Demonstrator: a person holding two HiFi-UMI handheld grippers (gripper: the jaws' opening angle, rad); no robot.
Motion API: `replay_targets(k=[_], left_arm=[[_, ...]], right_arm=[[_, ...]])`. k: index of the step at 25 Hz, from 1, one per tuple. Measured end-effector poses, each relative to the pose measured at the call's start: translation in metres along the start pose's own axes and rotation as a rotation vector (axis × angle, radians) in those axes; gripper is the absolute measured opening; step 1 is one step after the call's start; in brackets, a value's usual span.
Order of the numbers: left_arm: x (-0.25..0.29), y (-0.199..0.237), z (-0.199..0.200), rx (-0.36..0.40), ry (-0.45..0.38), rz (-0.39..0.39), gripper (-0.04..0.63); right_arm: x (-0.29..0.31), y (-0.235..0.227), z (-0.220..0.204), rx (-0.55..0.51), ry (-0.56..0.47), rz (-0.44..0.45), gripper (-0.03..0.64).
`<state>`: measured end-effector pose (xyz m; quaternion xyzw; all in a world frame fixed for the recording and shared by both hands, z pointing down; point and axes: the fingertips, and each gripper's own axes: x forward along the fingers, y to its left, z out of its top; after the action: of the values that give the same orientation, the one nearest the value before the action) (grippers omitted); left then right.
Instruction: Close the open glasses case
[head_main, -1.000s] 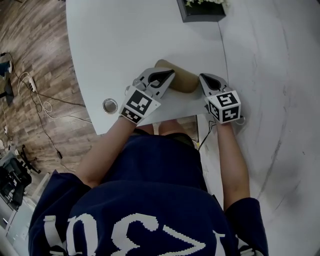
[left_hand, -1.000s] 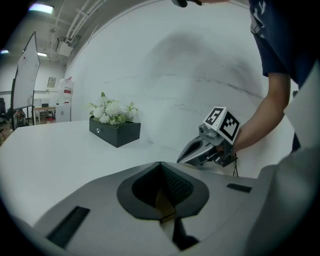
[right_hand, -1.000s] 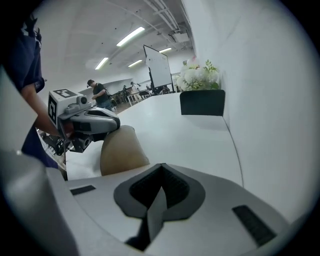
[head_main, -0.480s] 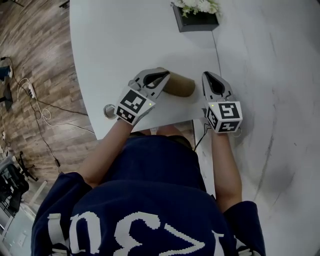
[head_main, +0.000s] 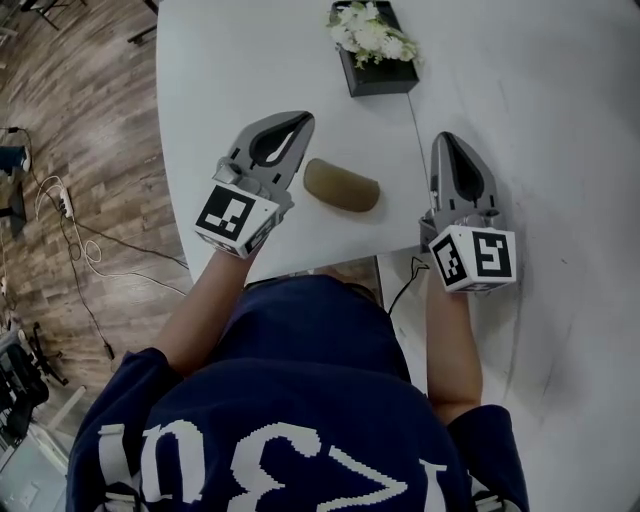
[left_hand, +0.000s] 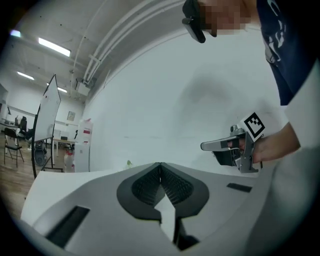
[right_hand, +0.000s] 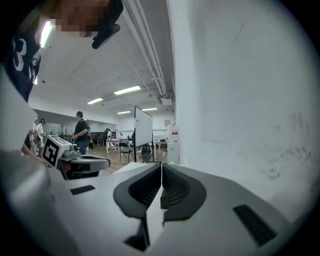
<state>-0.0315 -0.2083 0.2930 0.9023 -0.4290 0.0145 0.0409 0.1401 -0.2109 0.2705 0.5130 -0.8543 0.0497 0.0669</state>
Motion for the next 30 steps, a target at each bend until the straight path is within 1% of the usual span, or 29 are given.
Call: replay_targets(k=[2, 5, 8, 11, 13, 21, 30], left_arm=[[-0.003, 0.007, 0.022, 0.025, -0.044, 0.026, 0.014], [-0.013, 0.015, 0.048, 0.052, -0.087, 0.064, 0.014], [-0.022, 0.019, 0.065, 0.082, -0.114, 0.09, 0.014], [-0.029, 0.022, 0.077, 0.084, -0.141, 0.108, 0.014], [-0.034, 0.022, 0.082, 0.085, -0.155, 0.11, 0.014], [-0.036, 0.017, 0.091, 0.103, -0.169, 0.106, 0.014], [-0.034, 0.013, 0.092, 0.114, -0.173, 0.102, 0.014]], right_arm=[[-0.004, -0.001, 0.017, 0.019, -0.043, -0.01, 0.028], [-0.011, -0.002, 0.036, 0.024, -0.097, -0.018, 0.026], [-0.016, -0.001, 0.046, 0.025, -0.122, -0.02, 0.026], [-0.019, 0.002, 0.053, 0.023, -0.137, -0.015, 0.025], [-0.021, 0.005, 0.059, 0.019, -0.148, -0.011, 0.026], [-0.021, 0.007, 0.075, 0.017, -0.183, -0.01, 0.025], [-0.023, 0.007, 0.071, 0.019, -0.18, -0.008, 0.025]])
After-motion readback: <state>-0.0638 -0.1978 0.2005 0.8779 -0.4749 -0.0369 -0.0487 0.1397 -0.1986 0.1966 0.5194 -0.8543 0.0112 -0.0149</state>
